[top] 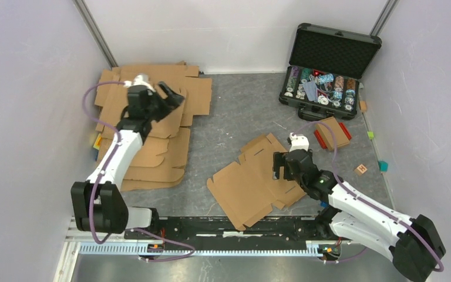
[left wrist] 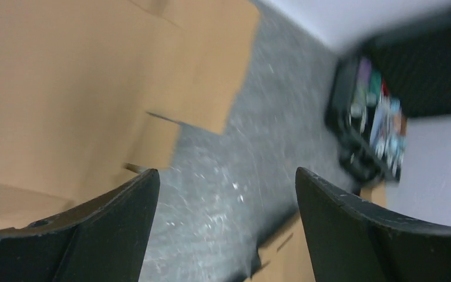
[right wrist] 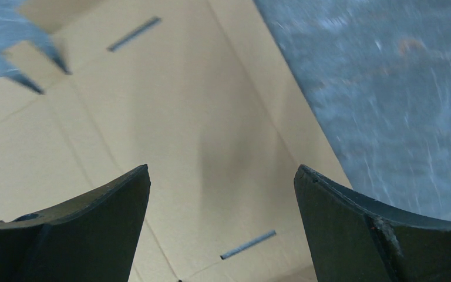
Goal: Fold the paper box
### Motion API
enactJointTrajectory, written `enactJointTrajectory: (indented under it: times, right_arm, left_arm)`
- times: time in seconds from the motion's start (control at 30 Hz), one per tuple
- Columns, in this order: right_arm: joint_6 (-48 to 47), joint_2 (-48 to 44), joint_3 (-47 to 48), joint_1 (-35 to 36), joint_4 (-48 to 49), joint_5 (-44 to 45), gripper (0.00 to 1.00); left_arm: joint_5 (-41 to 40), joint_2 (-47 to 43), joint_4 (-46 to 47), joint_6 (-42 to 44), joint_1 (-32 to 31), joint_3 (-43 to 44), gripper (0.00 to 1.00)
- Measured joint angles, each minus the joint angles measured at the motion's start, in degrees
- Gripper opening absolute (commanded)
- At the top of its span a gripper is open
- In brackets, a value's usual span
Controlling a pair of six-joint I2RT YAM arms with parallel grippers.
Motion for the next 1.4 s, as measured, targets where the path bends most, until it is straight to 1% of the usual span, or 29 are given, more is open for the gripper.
enactJointTrajectory:
  times: [0.03,0.1,0.2,0.27,0.33,0.43,0.6,0.63,0.67,0.73,0.77,0.83,0.97,1.07,1.1,1.2,1.27,1.3,1.4]
  right_arm:
    - [2.58,0.57,0.13,-0.02,-1.62,1.57,0.98]
    - [7.76,2.21,0.59,-0.02,-5.51,4.42,0.98]
    - [14.88,6.62,2.45,-0.02,-12.98,8.33,0.98]
    - [18.36,9.66,4.22,-0.02,-17.88,10.49,0.97]
    - [20.11,11.37,5.57,-0.02,-20.94,11.74,0.95]
    - [21.51,12.55,6.78,-0.02,-24.09,12.63,0.95]
    - [23.04,10.91,6.95,-0.02,-28.48,13.2,0.95]
    - [23.32,9.94,6.93,-0.02,-29.09,13.09,0.95]
    - [23.54,8.92,6.82,-0.02,-29.42,13.0,0.95]
    - [24.02,6.23,6.03,-0.02,-29.59,12.39,0.95]
    - [24.13,4.85,5.44,-0.02,-29.53,12.04,0.95]
    - [24.33,2.4,4.04,-0.02,-29.55,11.37,0.94]
    - [24.33,-0.28,2.43,-0.02,-29.49,10.67,0.94]
    - [24.3,-1.73,2.08,-0.02,-29.0,10.43,0.94]
    - [24.28,-2.19,2.05,-0.02,-28.68,10.34,0.94]
    - [23.8,-3.52,1.6,-0.02,-26.88,9.38,0.94]
    - [23.32,-4.42,0.92,-0.02,-25.51,8.61,0.94]
    - [23.1,-4.98,0.44,-0.02,-24.76,8.22,0.94]
    - [22.43,-6.8,-1.01,-0.02,-23.21,7.39,0.94]
  left_arm:
    - [0.83,0.39,0.11,0.94,-2.43,0.13,0.9]
    - [1.46,2.12,0.33,3.8,-9.42,0.52,0.9]
    - [2.36,5.7,0.37,7.91,-18.49,0.96,0.9]
    - [2.75,9.29,0.15,10.6,-24.02,1.95,0.86]
    - [4.24,13.86,0.02,12.79,-28.44,3.89,0.82]
    - [6.88,21.35,0.24,15.89,-32.44,7.54,0.8]
    - [7.56,30.86,-0.83,21.49,-36.83,12.57,0.8]
    - [7.63,31.98,-1.09,22.25,-37.38,13.29,0.79]
    - [7.69,33.09,-1.49,23.15,-37.99,14.08,0.72]
    - [8.26,34.97,-1.77,24.04,-38.99,15.41,0.55]
    - [8.59,35.52,-1.86,24.26,-39.28,15.78,0.48]
    - [9.62,36.35,-1.92,25.24,-39.65,16.26,0.4]
    - [11.28,37.05,-2.08,26.56,-40.0,16.52,0.38]
    - [11.54,37.38,-2.32,26.67,-40.28,16.57,0.31]
    - [11.56,37.38,-2.54,26.86,-40.41,16.57,0.27]
    - [11.19,37.38,-2.91,27.23,-40.83,16.57,0.21]
    - [10.99,37.38,-3.04,27.32,-40.92,16.55,0.1]
    - [10.6,37.38,-3.06,27.36,-40.92,16.57,0.02]
    - [9.22,37.38,-3.08,27.89,-40.92,16.48,0.02]
